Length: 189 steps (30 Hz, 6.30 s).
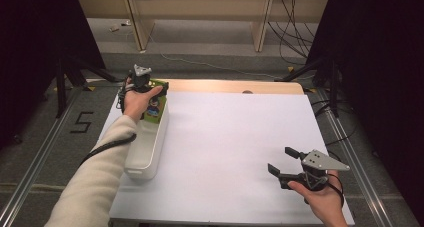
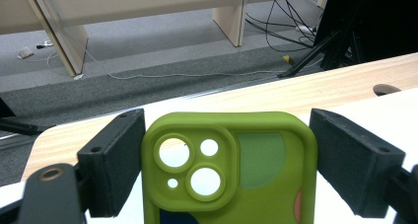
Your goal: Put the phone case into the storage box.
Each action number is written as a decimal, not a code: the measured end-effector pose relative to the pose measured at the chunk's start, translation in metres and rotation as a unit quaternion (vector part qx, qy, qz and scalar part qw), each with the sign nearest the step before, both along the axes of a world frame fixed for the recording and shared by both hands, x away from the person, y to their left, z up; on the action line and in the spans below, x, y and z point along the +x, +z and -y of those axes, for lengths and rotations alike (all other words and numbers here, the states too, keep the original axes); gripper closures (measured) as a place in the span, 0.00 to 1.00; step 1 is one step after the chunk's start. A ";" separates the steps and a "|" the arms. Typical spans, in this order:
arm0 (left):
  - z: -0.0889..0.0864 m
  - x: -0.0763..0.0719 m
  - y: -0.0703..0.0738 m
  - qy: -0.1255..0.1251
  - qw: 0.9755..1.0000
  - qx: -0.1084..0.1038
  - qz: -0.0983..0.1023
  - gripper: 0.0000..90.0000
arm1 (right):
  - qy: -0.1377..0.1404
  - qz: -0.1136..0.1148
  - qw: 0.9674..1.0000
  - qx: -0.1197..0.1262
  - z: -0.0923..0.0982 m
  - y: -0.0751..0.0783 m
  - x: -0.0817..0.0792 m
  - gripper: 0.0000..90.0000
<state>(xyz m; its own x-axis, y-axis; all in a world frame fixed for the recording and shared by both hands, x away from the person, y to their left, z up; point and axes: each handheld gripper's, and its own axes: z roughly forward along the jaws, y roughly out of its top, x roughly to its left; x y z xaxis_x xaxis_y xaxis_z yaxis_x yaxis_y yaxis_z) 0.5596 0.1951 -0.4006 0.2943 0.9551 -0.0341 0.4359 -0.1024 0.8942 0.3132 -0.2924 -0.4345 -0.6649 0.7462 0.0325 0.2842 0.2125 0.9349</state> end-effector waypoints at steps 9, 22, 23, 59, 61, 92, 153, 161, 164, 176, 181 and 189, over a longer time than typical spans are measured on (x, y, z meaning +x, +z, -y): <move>0.000 0.000 -0.001 -0.001 1.000 0.001 -0.004 0.18 | 0.000 0.000 1.000 0.000 0.000 0.000 0.000 0.18; 0.000 -0.002 -0.003 -0.003 1.000 0.003 -0.009 0.18 | 0.000 -0.001 1.000 0.000 0.000 0.000 0.000 0.18; 0.000 -0.002 -0.003 -0.003 1.000 0.003 -0.009 0.18 | 0.000 -0.001 1.000 0.000 0.000 0.000 0.000 0.18; -0.003 -0.009 -0.012 -0.017 0.999 0.007 -0.035 0.17 | -0.001 -0.002 1.000 -0.001 0.000 -0.001 0.000 0.18; -0.003 -0.010 -0.012 -0.017 0.999 0.009 -0.037 0.17 | -0.001 -0.001 1.000 -0.002 0.000 -0.001 0.000 0.18; 0.000 -0.014 -0.005 -0.026 0.999 0.013 -0.028 0.04 | 0.000 -0.001 1.000 -0.002 -0.001 -0.001 0.000 0.18; 0.004 -0.080 0.015 -0.090 0.996 -0.009 0.007 0.04 | -0.001 -0.001 1.000 -0.001 -0.001 0.000 0.000 0.18; 0.004 -0.089 0.016 -0.097 0.995 -0.007 0.011 0.04 | 0.000 0.000 1.000 -0.001 -0.001 0.000 0.000 0.18; 0.004 -0.092 0.017 -0.100 0.995 -0.005 0.013 0.04 | -0.001 -0.001 1.000 -0.001 -0.001 0.000 0.000 0.18; 0.005 -0.106 0.018 -0.112 0.993 -0.004 0.021 0.04 | 0.000 0.000 1.000 -0.001 -0.001 0.000 -0.001 0.18; 0.007 -0.112 0.017 -0.120 0.993 -0.005 0.021 0.04 | 0.000 0.000 1.000 -0.001 -0.001 0.000 -0.001 0.18; 0.007 -0.120 0.014 -0.128 0.992 -0.008 0.018 0.04 | -0.001 0.000 1.000 0.000 -0.001 0.000 -0.001 0.18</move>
<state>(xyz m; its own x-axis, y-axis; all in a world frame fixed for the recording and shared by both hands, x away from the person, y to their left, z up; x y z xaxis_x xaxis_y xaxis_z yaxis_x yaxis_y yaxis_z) 0.4393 0.1877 -0.3866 0.5284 0.8483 -0.0326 0.3643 -0.1919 0.9113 0.3124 -0.2914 -0.4342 -0.6641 0.7470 0.0323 0.2848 0.2127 0.9347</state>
